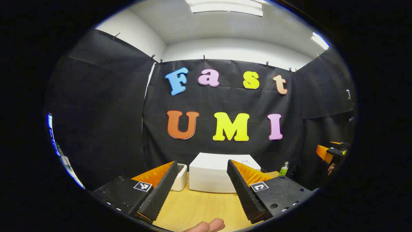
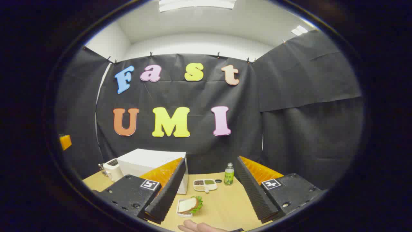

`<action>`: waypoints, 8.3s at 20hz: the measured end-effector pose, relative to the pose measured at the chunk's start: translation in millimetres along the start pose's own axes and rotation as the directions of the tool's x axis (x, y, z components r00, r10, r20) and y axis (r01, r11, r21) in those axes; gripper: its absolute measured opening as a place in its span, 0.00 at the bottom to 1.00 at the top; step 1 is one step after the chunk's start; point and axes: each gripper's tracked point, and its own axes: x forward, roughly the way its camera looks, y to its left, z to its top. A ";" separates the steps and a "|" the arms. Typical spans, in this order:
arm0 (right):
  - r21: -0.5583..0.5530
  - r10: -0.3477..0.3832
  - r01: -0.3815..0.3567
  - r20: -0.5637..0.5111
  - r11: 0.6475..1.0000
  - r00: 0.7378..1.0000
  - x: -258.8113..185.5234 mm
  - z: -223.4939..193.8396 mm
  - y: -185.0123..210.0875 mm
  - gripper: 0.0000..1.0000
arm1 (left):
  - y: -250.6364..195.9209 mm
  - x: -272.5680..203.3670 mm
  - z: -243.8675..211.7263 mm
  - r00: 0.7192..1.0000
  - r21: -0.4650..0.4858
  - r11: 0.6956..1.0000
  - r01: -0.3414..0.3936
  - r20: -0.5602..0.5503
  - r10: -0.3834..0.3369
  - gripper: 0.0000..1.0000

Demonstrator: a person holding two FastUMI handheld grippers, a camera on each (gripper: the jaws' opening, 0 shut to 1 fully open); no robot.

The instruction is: Open the microwave oven with the left hand, put the food in, and close the microwave oven.

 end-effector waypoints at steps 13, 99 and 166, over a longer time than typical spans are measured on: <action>0.010 0.024 -0.025 0.044 1.000 0.999 -4.5 11.9 -3.2 0.91 | -20.0 5.8 -15.5 1.000 0.039 0.999 0.025 -0.019 -0.024 0.95; 0.008 0.249 -0.250 -0.114 0.968 0.962 3.9 -110.1 19.3 1.00 | 88.7 51.0 -250.1 0.983 0.097 0.984 0.148 -0.121 -0.136 0.60; 0.224 0.626 -0.591 -0.405 0.774 0.666 157.2 -298.6 350.5 0.33 | 159.7 -25.6 -164.4 0.991 0.052 0.992 -0.116 -0.063 0.119 0.95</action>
